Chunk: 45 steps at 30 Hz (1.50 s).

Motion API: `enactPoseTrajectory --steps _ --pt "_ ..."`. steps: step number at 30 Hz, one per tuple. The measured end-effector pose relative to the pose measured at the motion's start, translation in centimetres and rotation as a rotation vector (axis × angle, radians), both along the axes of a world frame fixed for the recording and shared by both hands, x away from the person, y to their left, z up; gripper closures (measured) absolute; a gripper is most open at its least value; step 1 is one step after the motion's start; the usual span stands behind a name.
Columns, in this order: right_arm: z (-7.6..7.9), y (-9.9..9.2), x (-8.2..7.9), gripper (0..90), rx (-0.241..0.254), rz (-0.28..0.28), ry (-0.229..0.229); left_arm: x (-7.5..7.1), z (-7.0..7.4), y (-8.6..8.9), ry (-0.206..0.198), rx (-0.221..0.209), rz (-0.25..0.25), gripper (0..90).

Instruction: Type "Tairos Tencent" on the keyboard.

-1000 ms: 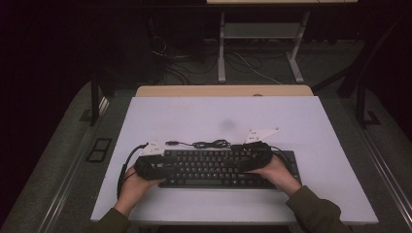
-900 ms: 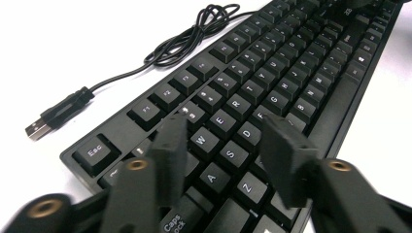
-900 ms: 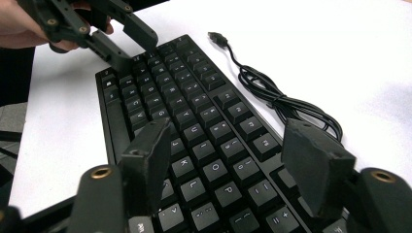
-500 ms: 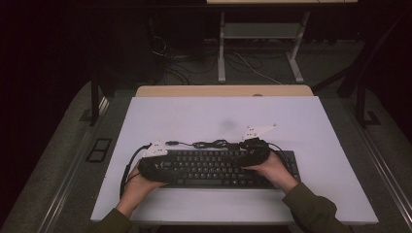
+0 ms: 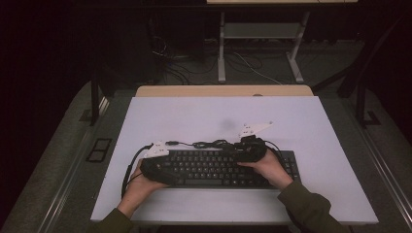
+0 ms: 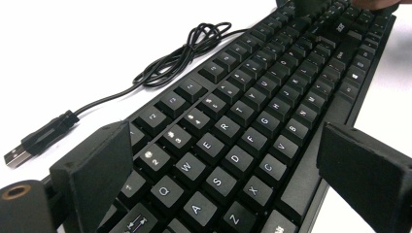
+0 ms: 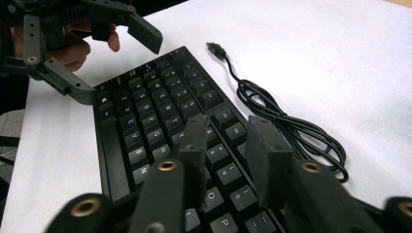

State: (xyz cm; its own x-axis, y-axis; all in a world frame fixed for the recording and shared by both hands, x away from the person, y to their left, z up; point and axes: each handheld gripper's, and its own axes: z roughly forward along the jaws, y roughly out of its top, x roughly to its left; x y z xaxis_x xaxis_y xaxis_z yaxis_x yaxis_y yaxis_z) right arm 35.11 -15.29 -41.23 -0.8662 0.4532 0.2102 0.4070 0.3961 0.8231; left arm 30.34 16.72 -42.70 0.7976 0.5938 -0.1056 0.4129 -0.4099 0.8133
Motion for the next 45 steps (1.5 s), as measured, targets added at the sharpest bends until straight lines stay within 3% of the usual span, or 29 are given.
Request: enactPoseTrajectory --steps 8,20,45 --pt "0.0 0.9 0.2 89.1 -0.015 0.035 -0.003 0.0 0.0 0.0 0.007 0.0 0.014 0.0" --pt "-0.8 1.9 0.2 89.2 -0.05 0.082 0.012 0.1 -0.1 0.0 0.009 -0.004 0.004 0.0" --pt "-2.3 2.7 0.0 89.2 -0.142 0.106 0.041 0.0 -0.1 0.0 0.003 0.0 0.0 0.0"
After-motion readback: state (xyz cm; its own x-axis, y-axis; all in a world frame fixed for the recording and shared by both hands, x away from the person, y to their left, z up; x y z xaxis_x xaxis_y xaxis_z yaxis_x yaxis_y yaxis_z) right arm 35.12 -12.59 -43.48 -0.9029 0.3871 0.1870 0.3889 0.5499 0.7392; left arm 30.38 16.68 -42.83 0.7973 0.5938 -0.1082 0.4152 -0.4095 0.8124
